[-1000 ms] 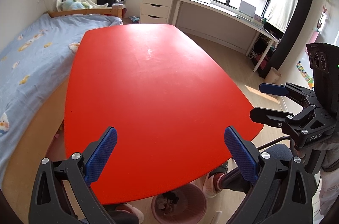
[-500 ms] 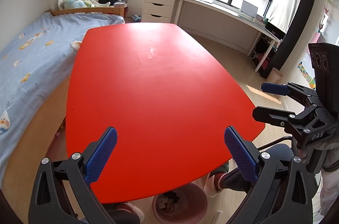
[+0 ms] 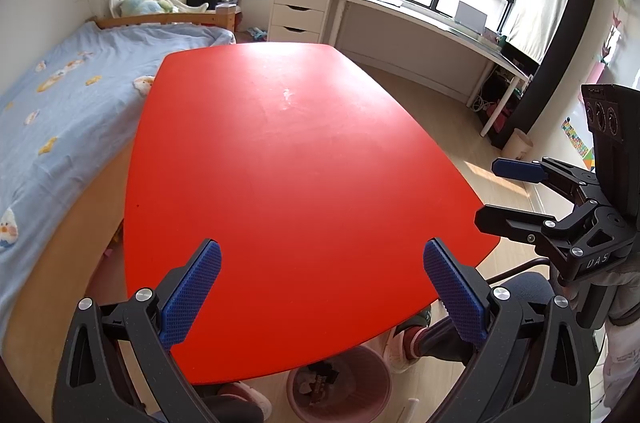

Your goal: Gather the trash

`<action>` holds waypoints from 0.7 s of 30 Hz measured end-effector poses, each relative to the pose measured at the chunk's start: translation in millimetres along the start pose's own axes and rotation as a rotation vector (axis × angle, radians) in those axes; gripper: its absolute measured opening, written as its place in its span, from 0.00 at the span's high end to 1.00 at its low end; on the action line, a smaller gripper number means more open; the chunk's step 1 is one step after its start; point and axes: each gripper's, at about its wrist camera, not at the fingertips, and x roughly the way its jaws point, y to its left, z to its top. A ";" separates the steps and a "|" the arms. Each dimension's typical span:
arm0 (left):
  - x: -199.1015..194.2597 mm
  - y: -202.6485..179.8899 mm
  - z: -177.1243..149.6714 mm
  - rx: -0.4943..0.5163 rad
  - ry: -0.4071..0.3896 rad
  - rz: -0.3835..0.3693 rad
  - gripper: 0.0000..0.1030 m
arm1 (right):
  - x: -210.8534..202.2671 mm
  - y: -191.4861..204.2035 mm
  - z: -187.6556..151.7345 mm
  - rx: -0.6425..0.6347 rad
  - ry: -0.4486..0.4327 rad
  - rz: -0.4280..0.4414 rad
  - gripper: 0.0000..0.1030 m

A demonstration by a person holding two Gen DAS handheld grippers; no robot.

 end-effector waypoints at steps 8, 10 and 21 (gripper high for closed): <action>0.1 -2.2 -0.3 -0.004 0.002 -0.008 0.06 | 0.1 0.2 0.0 0.000 0.000 0.000 0.03; -0.2 -0.8 -0.5 -0.007 0.002 -0.010 0.06 | -0.2 0.3 0.5 0.000 0.000 0.000 0.03; 0.0 -2.9 -0.2 -0.006 0.000 -0.014 0.06 | 1.1 1.3 -0.9 0.000 0.001 0.000 0.03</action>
